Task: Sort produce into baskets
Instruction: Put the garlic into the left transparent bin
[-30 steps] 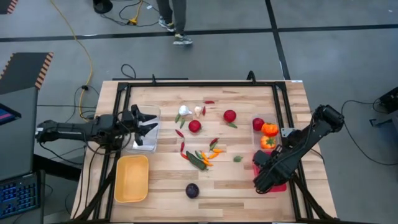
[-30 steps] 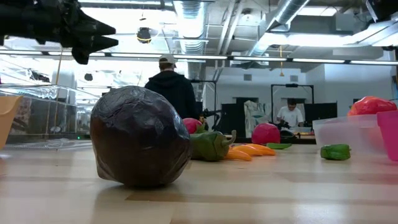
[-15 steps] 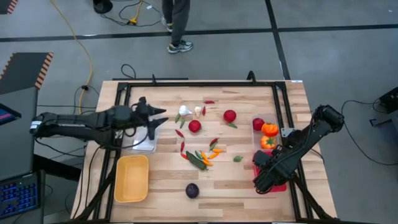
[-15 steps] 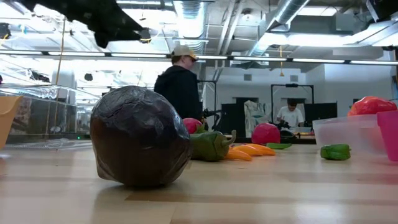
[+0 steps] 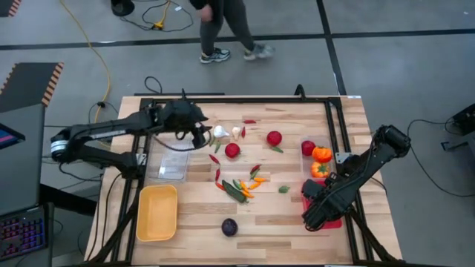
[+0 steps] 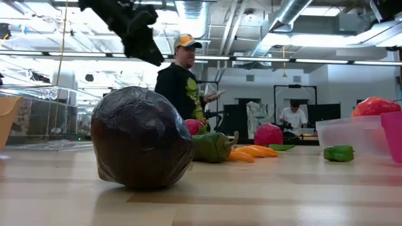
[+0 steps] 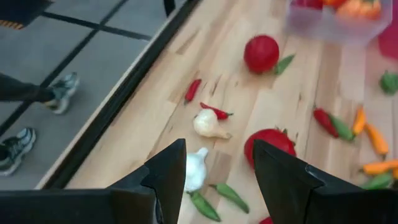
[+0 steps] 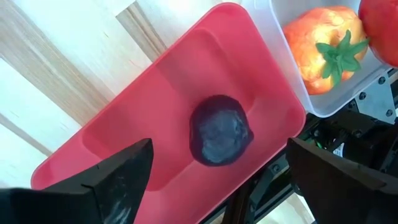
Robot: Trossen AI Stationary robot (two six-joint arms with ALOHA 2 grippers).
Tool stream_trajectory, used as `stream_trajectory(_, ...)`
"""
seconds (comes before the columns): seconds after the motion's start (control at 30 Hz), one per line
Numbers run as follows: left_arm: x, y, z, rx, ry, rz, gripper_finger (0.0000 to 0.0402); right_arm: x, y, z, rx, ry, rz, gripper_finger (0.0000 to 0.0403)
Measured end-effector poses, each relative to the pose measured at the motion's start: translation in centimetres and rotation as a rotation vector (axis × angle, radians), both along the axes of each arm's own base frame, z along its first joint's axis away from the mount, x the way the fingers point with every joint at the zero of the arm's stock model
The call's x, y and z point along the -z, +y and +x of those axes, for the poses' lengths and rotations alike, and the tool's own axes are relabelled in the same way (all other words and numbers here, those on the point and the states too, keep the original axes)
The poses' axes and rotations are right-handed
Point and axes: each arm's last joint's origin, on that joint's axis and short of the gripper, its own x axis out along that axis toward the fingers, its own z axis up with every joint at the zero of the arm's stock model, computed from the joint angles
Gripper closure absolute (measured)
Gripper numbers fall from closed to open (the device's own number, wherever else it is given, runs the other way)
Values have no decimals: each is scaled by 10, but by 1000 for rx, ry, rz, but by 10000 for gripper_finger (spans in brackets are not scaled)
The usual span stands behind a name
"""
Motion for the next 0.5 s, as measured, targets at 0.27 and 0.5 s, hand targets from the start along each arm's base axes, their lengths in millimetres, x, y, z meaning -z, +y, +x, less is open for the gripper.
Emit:
stream_trajectory(0.27, 9, 20, 44, 116, 264, 6, 204, 0, 0, 0, 0, -2, 2, 8)
stream_trajectory(0.5, 32, 33, 80, 181, 500, -42, 173, 0, 0, 0, 0, -3, 3, 8)
